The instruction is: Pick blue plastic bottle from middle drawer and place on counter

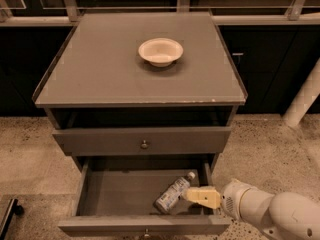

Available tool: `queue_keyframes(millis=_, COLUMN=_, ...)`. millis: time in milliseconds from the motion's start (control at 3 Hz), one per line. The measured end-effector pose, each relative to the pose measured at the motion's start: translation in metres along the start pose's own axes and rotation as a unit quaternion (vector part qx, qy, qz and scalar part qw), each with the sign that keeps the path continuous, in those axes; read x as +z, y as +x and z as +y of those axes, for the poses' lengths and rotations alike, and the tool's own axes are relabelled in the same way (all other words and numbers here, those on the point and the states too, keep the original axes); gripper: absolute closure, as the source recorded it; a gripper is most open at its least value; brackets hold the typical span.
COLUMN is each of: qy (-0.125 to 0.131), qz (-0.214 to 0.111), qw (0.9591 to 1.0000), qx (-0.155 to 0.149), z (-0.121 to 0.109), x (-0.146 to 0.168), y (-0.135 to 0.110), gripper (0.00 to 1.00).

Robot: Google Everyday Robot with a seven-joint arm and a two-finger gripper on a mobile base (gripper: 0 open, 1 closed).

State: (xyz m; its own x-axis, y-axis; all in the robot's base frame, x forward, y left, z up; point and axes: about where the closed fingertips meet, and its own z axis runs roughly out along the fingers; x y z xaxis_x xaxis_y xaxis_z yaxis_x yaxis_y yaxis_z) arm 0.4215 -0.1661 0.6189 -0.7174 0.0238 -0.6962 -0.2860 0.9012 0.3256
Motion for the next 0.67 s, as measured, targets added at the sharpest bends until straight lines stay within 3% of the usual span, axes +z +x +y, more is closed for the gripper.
queue_keyframes(millis=333, qy=0.001, qz=0.028, qw=0.9996, qx=-0.004, z=0.0019, x=0.0751, y=0.0252, gripper=0.00)
queue_keyframes(millis=667, qy=-0.003, qz=0.030, qw=0.9995, qx=-0.010, z=0.0075, x=0.0806, y=0.0233, gripper=0.00)
